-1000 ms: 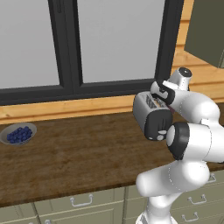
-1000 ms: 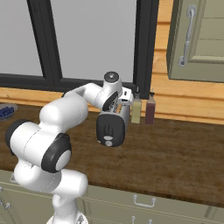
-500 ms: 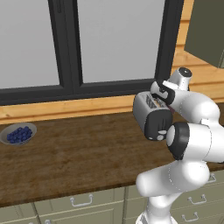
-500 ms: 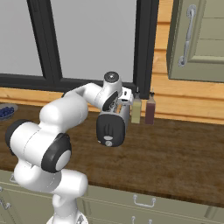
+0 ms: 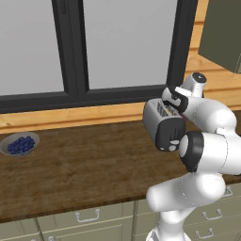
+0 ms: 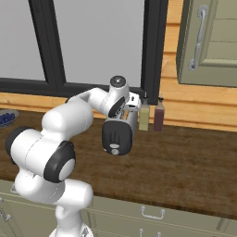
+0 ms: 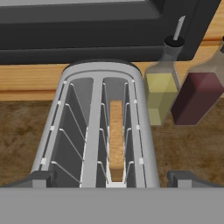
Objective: Start the toaster. Once the lever pops up, take the bread to the plate on the dining counter.
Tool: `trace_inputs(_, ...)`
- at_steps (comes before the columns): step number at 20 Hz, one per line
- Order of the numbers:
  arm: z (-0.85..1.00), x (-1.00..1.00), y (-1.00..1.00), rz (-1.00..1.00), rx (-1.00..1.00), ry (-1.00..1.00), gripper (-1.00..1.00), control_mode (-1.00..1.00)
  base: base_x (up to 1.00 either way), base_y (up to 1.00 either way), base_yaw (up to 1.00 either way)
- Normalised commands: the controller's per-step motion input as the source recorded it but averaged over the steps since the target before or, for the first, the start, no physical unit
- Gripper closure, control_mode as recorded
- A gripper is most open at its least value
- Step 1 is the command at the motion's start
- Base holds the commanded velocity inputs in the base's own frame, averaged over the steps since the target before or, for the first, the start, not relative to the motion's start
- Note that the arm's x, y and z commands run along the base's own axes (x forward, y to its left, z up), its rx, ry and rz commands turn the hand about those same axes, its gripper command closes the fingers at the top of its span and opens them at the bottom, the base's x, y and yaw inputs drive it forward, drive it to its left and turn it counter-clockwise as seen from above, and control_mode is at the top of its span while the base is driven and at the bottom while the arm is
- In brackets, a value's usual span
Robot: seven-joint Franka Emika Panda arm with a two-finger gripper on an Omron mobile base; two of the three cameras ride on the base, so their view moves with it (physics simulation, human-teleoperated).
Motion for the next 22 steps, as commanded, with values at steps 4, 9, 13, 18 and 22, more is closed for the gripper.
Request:
trace_inputs(4,0.00,0.00,0.00,0.00,0.00,0.00,-1.00,-1.00,0.00,0.00,0.00)
trace_inputs(9,0.00,0.00,0.00,0.00,0.00,0.00,-1.00,-1.00,0.00,0.00,0.00)
trace_inputs(13,0.00,0.00,0.00,0.00,0.00,0.00,-1.00,-1.00,0.00,0.00,0.00)
trace_inputs(18,0.00,0.00,0.00,0.00,0.00,0.00,-1.00,-1.00,0.00,0.00,0.00)
trace_inputs(22,0.00,0.00,0.00,0.00,0.00,0.00,-1.00,-1.00,0.00,0.00,0.00)
